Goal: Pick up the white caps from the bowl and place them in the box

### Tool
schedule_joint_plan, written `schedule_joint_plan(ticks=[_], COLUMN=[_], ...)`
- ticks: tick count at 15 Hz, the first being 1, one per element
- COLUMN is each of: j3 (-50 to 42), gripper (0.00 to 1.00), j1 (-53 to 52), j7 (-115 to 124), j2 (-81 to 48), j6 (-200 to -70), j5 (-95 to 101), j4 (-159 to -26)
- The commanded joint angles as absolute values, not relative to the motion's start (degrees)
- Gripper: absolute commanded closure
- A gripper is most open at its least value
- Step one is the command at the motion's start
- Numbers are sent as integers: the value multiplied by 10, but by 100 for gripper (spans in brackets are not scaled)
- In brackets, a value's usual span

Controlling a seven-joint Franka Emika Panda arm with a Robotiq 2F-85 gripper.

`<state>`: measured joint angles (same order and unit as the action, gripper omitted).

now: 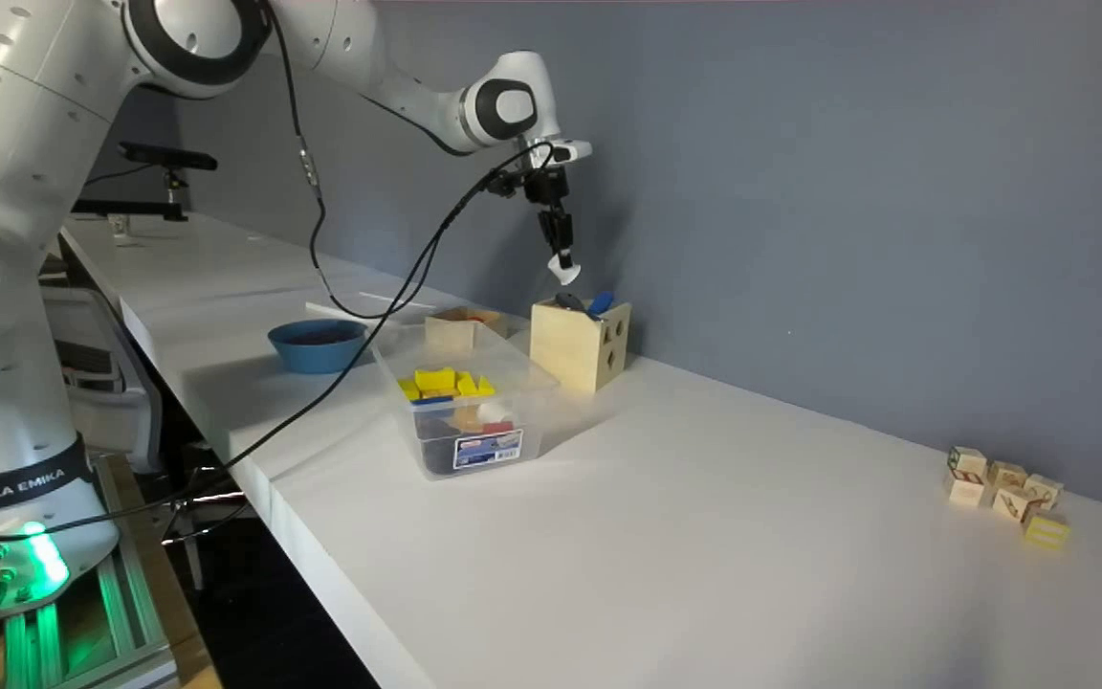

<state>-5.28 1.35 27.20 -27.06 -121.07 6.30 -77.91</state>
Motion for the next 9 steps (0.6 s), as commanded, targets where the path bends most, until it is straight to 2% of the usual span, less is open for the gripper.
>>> schedule_joint_plan(ticks=[1,9], j3=[-64,-91], gripper=[88,88], j1=[1,-14], j7=[299,424], j2=[-310,-342], j6=[-1212,-1211], j5=[55,63], j4=[-735,-700])
